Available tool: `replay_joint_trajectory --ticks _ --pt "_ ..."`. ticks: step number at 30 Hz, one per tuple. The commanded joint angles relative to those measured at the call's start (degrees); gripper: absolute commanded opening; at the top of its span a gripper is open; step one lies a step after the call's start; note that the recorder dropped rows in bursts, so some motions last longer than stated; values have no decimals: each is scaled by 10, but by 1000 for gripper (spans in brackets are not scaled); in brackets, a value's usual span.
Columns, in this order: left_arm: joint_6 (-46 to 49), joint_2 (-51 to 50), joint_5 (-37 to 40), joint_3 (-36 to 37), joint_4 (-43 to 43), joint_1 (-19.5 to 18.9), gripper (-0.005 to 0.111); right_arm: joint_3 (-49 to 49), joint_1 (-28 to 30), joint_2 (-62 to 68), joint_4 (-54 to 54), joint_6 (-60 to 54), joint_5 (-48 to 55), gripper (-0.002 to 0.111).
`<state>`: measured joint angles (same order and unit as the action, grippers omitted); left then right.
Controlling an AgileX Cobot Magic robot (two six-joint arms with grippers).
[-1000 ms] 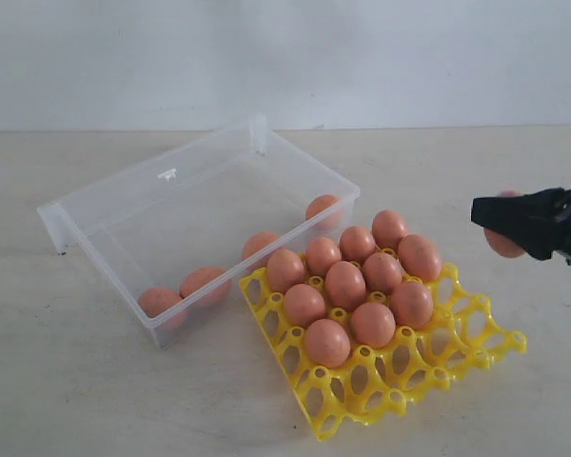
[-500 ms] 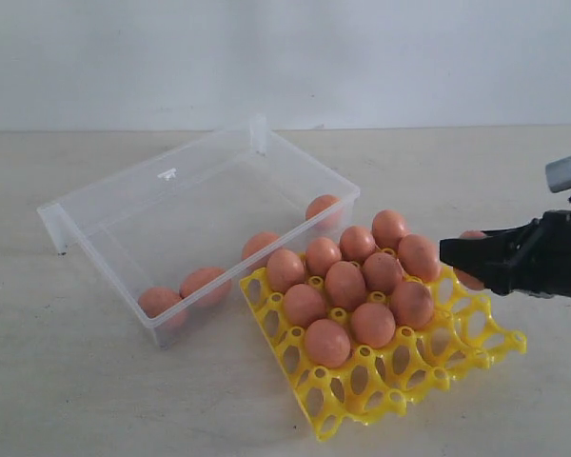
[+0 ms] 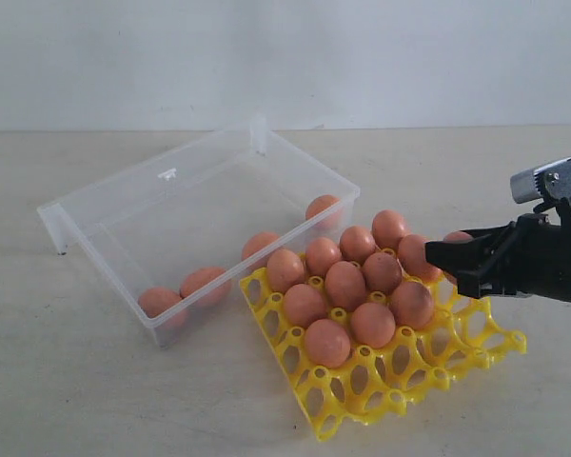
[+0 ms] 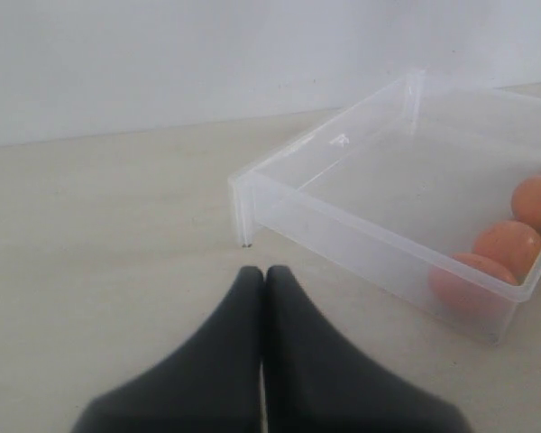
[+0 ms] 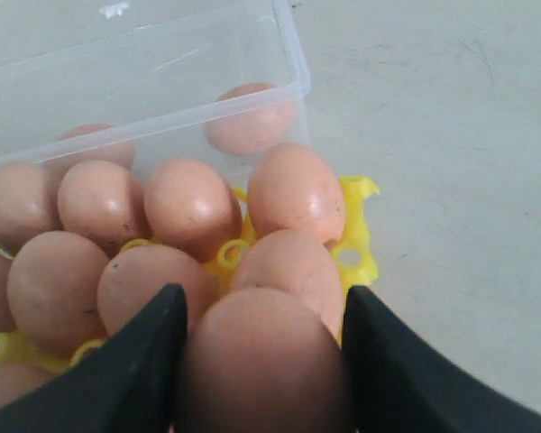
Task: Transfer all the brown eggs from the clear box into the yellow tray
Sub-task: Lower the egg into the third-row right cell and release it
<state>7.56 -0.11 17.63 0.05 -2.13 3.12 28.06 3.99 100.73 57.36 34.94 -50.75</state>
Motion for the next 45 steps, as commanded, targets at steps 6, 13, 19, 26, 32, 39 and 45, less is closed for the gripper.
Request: replay_joint_trajectory --ticks 6,13,19,26,32,39,45 --pt "0 1 -2 -1 1 -2 -4 1 -7 -1 6 -10 33 10" --pt "0 1 -2 -1 1 -2 -4 1 -7 -1 7 -10 33 35" --pt "0 1 -2 -1 1 -2 -4 1 -7 -1 7 -6 25 51" --pt "0 1 -2 -1 1 -2 -4 1 -7 -1 7 19 16 53" --pt "0 1 -2 -1 1 -2 -4 1 -7 -1 -6 20 12 53" --pt "0 1 -2 -1 1 -2 -4 1 -6 -2 -8 73 -79 53" --pt "0 1 -2 -1 1 -2 -4 6 -13 -11 -22 179 -192 51"
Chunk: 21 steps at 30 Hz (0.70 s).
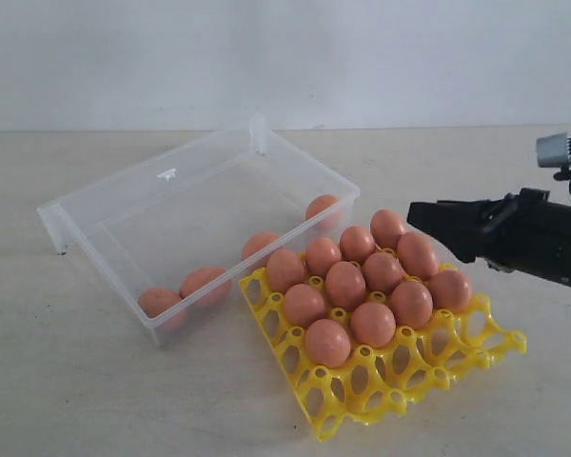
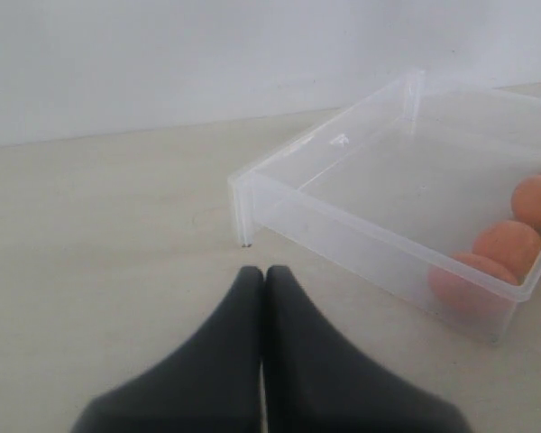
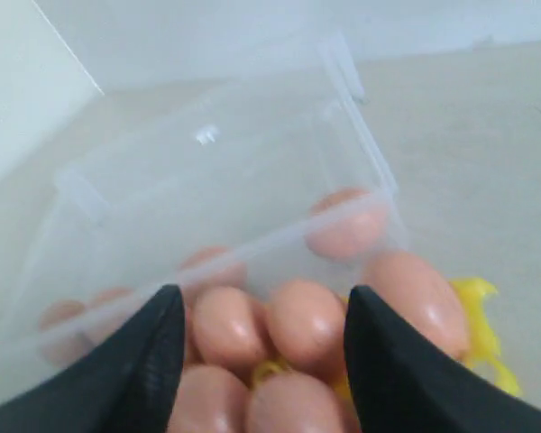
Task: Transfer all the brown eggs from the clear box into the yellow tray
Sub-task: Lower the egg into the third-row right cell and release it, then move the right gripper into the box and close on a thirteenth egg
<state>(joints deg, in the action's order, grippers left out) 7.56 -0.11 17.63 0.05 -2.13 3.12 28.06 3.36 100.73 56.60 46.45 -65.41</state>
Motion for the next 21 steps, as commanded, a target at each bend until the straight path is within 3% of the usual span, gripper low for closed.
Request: replay_joint_trajectory --ticks 1,4,8,11,15,18,21 --pt "0 1 -2 -1 1 -2 -4 8 -11 -19 -16 84 -45 48" --pt "0 1 -2 -1 1 -2 -4 31 -47 -44 -22 137 -45 31" --pt "0 1 -2 -1 1 -2 -4 101 -157 -79 -22 148 -45 2" --pt "0 1 -2 -1 1 -2 -4 185 -263 -98 -21 120 -20 0" --pt "0 1 -2 -1 1 -2 -4 326 -419 -103 -6 -7 251 0" --pt "0 1 -2 -1 1 -2 -4 440 -529 -81 -22 -149 594 0" --pt "0 1 -2 -1 1 -2 -4 582 -570 -17 -57 -174 901 0"
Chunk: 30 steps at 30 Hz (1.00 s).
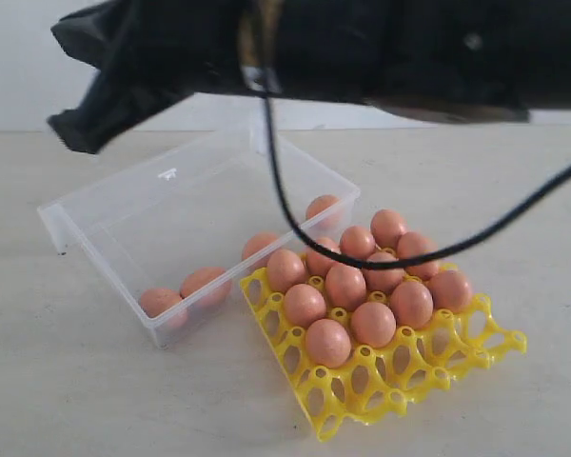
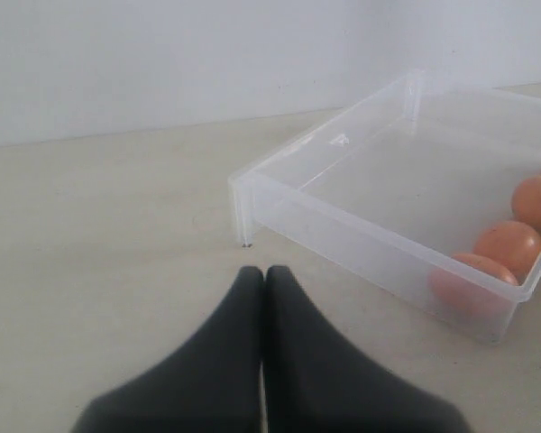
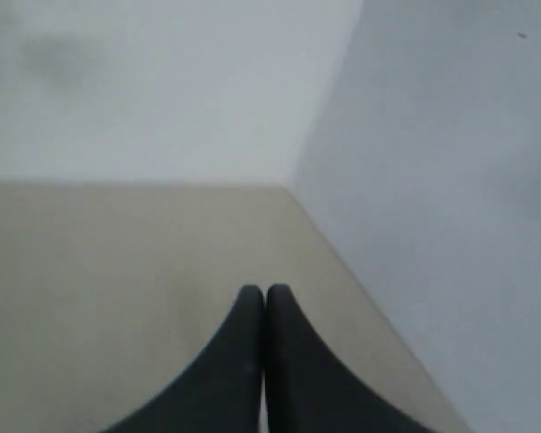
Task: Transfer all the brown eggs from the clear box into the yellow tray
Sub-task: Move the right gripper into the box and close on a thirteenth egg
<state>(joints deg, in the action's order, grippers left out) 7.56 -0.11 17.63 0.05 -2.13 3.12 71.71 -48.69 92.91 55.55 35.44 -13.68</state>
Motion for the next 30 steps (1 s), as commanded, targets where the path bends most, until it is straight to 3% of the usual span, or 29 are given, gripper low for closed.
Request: replay_joint_trajectory --ticks 1,3,7,9,12,16,18,22,24,30 --pt "0 1 -2 -1 1 -2 -4 190 -50 89 -66 -82 457 0" --pt "0 1 -2 -1 1 -2 -4 274 -38 149 -144 -182 581 0" --pt "0 1 -2 -1 1 -2 -4 479 20 275 -493 -426 836 0" --pt "0 1 -2 -1 1 -2 -4 550 49 327 -600 -463 836 0" --pt "0 1 -4 -1 1 -2 -4 581 71 369 -709 -509 836 0" --pt "0 1 -4 -1 1 -2 -4 587 70 401 -734 -635 836 6" --pt "0 1 -4 -1 1 -2 -4 587 70 412 -736 -639 836 18" --pt "0 1 -4 -1 1 -2 -4 587 70 429 -738 -678 836 53" --pt "0 1 -4 -1 1 -2 -4 587 70 437 -736 -686 836 64" --pt "0 1 -4 -1 1 -2 -4 585 70 452 -691 -686 836 67"
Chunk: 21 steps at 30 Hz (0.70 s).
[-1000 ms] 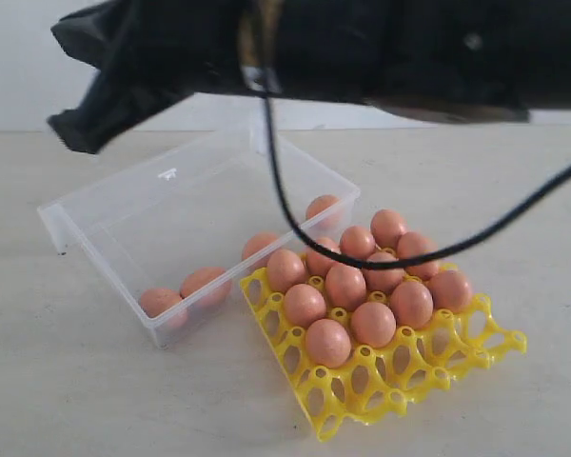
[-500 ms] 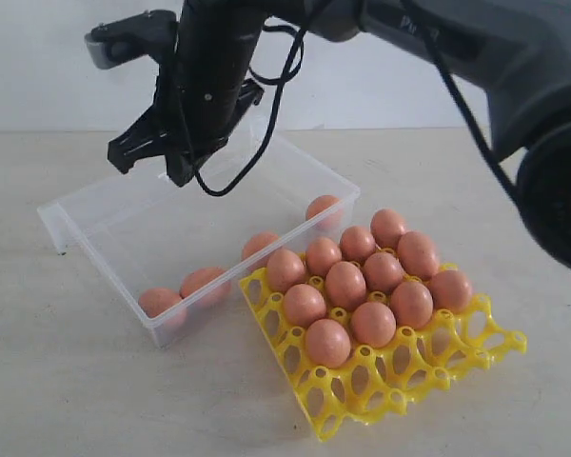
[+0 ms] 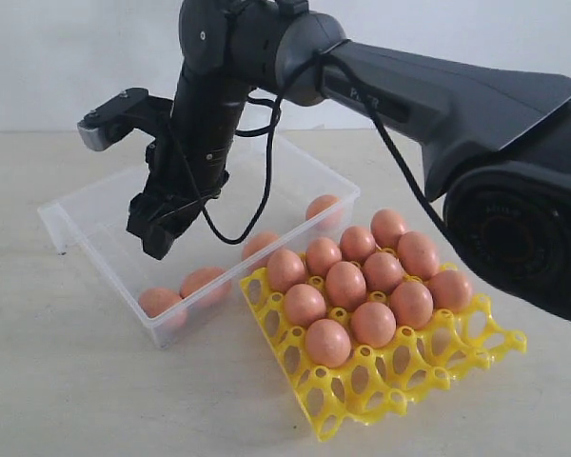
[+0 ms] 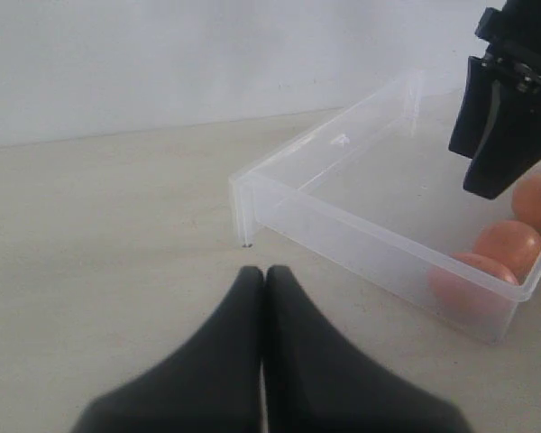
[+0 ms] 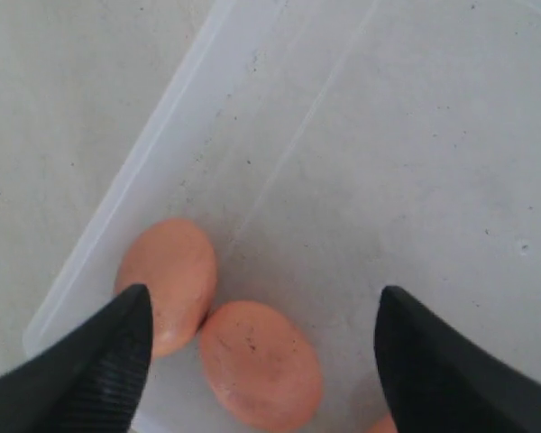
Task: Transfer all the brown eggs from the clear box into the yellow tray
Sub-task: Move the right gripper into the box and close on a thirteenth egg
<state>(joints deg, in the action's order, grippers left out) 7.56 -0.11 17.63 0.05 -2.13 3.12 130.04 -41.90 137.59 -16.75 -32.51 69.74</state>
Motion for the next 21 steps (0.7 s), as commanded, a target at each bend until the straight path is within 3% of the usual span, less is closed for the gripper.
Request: replay_joint_trajectory --ticks 1,21 --pt "0 1 -4 -1 1 -2 -4 1 2 7 44 -7 2 67" --pt "0 1 -4 -1 1 -2 -4 -48 8 24 18 -99 2 67"
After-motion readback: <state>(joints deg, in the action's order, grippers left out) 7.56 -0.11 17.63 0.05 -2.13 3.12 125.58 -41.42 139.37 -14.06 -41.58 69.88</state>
